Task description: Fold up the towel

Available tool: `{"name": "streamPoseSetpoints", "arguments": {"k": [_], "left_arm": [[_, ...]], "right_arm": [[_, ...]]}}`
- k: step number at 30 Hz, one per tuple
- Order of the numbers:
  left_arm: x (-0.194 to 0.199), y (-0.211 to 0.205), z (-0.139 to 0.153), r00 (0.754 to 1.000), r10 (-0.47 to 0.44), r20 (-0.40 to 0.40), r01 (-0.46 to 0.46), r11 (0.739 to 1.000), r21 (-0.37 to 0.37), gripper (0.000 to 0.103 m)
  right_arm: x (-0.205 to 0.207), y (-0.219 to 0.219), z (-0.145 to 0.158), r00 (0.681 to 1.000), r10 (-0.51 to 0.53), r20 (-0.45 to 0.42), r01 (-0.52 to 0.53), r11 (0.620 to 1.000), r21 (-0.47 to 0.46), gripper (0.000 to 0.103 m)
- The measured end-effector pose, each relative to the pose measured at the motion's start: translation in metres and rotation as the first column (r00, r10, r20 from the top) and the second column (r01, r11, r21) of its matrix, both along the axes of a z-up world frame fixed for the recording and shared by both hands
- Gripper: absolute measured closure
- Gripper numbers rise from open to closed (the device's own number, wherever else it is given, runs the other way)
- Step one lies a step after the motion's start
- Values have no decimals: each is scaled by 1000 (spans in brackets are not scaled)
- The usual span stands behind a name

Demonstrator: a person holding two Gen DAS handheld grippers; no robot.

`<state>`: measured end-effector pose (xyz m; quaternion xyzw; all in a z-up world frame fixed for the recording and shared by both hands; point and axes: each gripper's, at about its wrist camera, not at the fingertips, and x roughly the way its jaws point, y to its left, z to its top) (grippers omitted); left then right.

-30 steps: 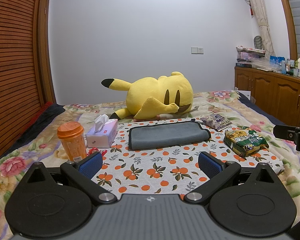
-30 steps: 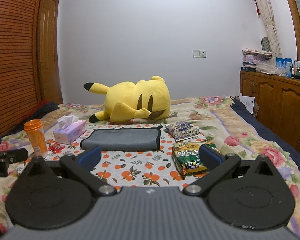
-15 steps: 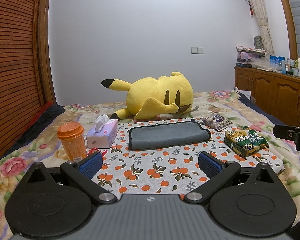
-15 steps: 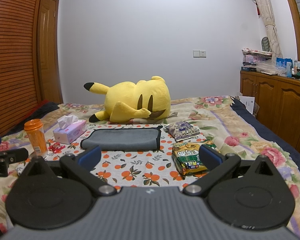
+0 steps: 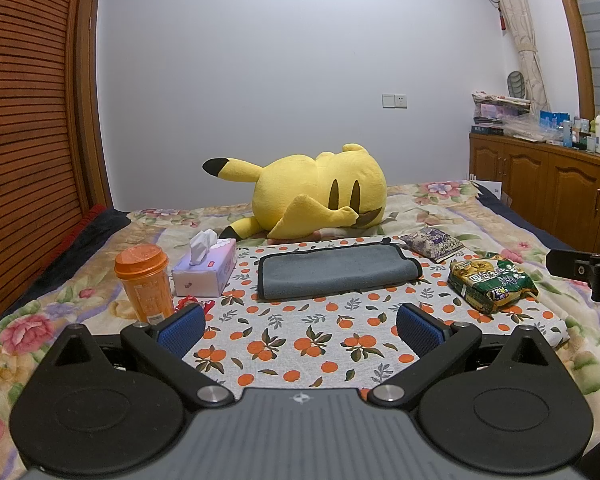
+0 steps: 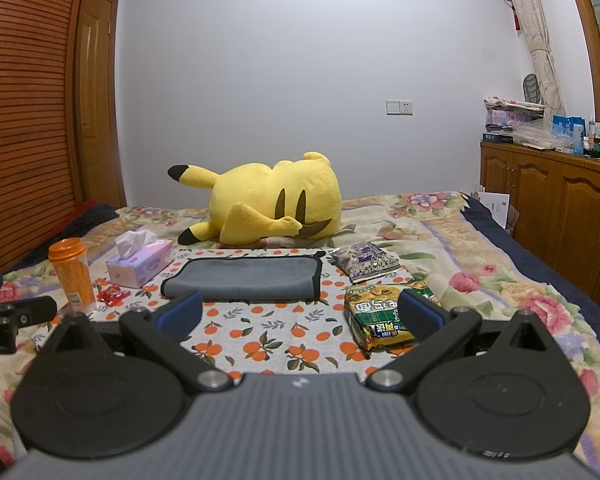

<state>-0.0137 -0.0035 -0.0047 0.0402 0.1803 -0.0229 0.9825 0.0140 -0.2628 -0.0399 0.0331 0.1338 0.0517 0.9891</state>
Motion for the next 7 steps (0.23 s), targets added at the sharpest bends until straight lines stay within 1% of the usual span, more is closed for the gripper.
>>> {"name": "streamPoseSetpoints", "arguments": {"k": [7], "left_arm": [[0, 0, 0, 1000, 0, -1, 0, 1000, 1, 0]], "right_arm": [[0, 0, 0, 1000, 0, 0, 0, 1000, 1, 0]]}}
